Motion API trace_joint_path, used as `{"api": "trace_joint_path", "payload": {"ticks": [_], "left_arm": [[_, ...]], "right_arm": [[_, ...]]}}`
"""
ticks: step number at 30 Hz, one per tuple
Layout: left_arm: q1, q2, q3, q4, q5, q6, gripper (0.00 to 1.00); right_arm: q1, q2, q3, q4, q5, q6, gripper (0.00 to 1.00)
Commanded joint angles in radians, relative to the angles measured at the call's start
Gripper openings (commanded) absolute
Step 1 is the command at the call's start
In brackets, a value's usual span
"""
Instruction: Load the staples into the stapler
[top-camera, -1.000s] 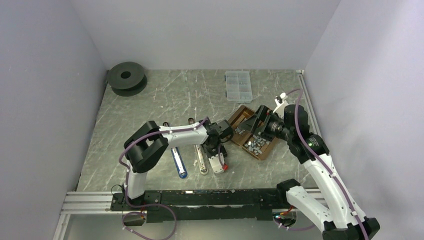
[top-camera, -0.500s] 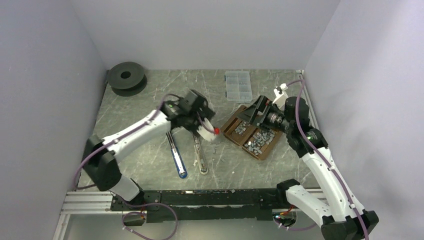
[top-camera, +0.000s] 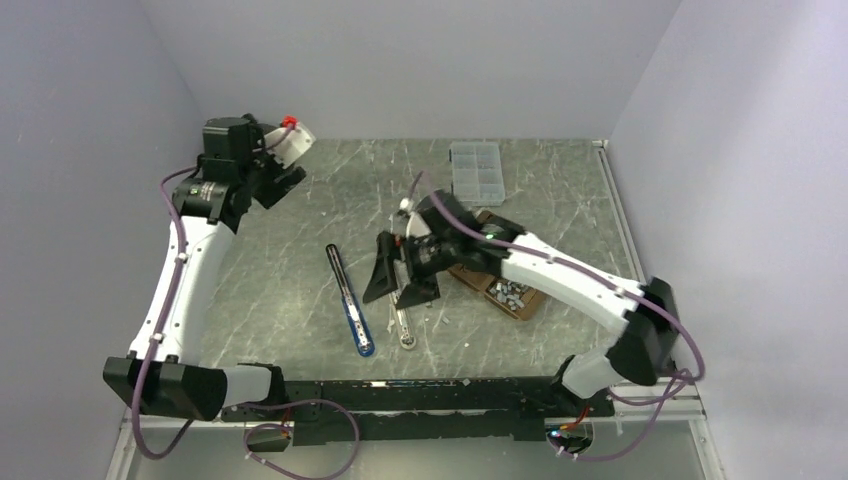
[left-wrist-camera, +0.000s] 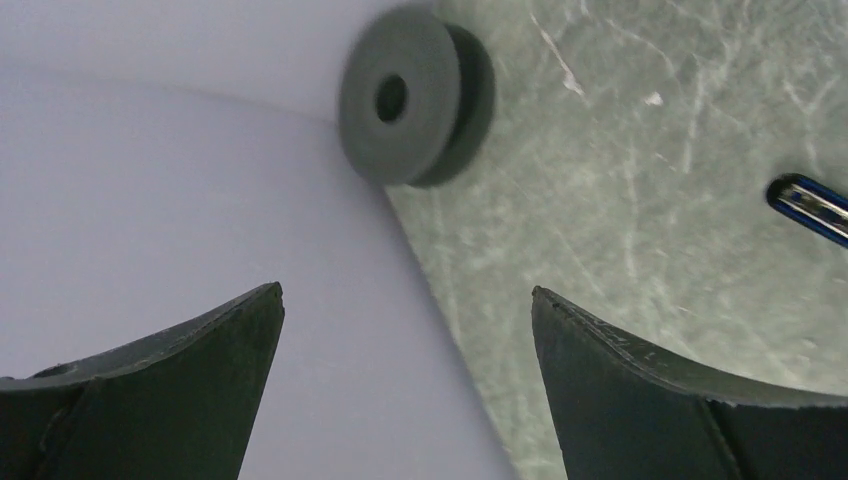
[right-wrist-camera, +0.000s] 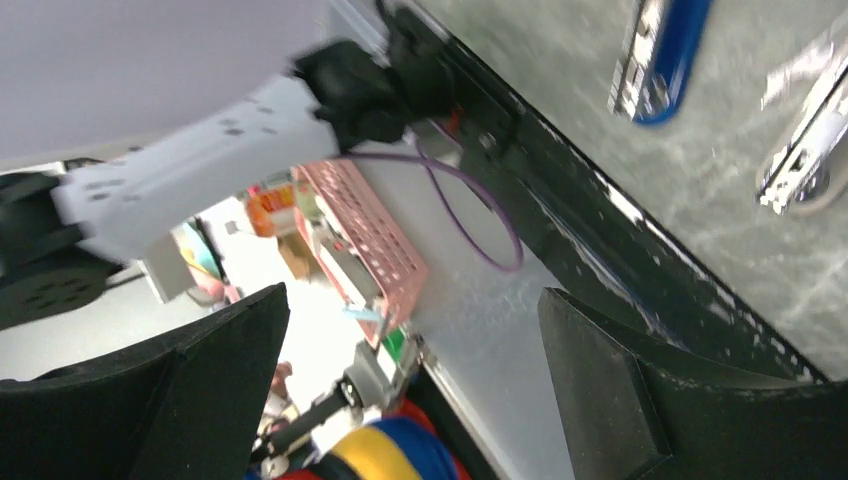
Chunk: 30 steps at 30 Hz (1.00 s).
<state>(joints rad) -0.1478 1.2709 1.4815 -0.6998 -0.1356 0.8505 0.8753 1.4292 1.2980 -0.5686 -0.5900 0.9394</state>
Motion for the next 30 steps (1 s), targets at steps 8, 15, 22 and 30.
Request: {"api": "trace_joint_path", "payload": {"ticks": [8, 15, 22, 30], "left_arm": [[0.255, 0.050, -0.087, -0.204, 0.244, -0.286, 1.00], [0.264, 0.119, -0.056, -0.224, 0.273, -0.359, 1.00], [0.264, 0.130, -0.039, -0.231, 0.316, -0.416, 0.99], [0.264, 0.035, -0.072, -0.221, 0.287, -0.446, 0.99]], "right_arm": [[0.043, 0.264, 0.011, -0.162, -0.015, 0.020, 1.00], [-0.026, 0.296, 0.017, -0.162, -0.015, 0.020, 1.00], [-0.025, 0.205, -0.058, -0.053, -0.015, 0.020, 1.00], [-0.002, 0.126, -0.033, 0.008, -0.015, 0.020, 1.00]]}}
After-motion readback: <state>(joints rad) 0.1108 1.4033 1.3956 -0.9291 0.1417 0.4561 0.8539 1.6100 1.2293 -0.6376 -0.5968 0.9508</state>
